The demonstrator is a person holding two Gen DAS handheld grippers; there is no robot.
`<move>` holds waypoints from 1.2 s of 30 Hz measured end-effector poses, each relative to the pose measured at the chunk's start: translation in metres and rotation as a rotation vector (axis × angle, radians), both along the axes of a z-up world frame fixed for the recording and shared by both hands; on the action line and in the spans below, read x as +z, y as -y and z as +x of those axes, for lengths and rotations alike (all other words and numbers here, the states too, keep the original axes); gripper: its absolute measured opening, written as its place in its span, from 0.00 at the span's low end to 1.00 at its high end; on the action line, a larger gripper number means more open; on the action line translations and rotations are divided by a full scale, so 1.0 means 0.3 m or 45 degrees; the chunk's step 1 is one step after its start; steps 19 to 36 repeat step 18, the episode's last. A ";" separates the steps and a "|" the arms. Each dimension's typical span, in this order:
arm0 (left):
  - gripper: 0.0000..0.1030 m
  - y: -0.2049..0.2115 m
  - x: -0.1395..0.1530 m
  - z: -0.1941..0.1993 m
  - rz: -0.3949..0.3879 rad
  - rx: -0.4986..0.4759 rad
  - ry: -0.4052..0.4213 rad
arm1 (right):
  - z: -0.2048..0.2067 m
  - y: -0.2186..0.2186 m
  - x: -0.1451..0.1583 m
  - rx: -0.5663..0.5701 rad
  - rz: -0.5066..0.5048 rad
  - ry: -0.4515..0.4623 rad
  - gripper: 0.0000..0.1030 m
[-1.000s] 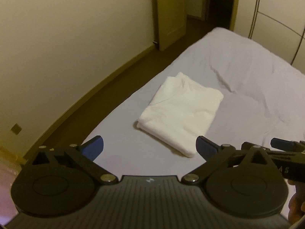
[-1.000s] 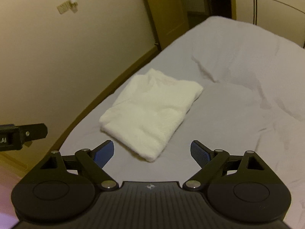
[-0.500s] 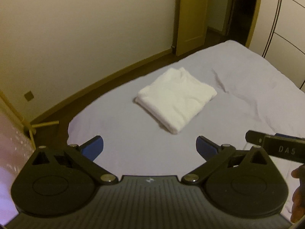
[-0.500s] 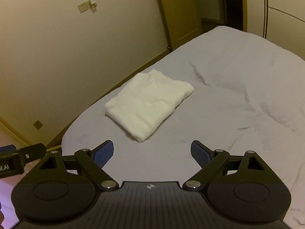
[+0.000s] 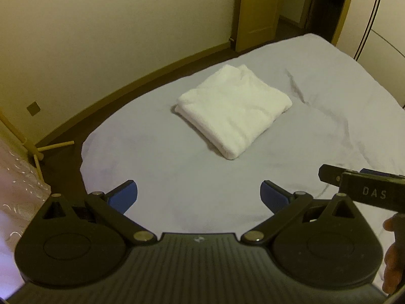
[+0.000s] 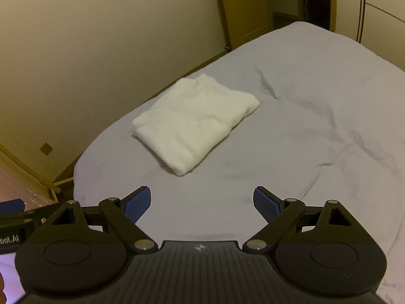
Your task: Fold clothes
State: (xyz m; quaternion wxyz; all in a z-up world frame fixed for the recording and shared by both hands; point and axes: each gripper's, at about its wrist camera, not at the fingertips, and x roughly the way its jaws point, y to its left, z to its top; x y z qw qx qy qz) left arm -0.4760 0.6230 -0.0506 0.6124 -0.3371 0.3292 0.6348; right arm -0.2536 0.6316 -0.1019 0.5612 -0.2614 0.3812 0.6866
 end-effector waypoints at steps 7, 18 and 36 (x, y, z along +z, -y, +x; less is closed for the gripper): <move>0.99 -0.130 -0.032 -0.034 -0.033 -0.072 -0.052 | -0.034 -0.089 -0.017 -0.056 -0.027 -0.007 0.87; 0.99 -0.265 -0.043 -0.125 -0.066 -0.121 -0.052 | -0.125 -0.205 -0.001 -0.105 -0.050 0.000 0.87; 0.99 -0.265 -0.043 -0.125 -0.066 -0.121 -0.052 | -0.125 -0.205 -0.001 -0.105 -0.050 0.000 0.87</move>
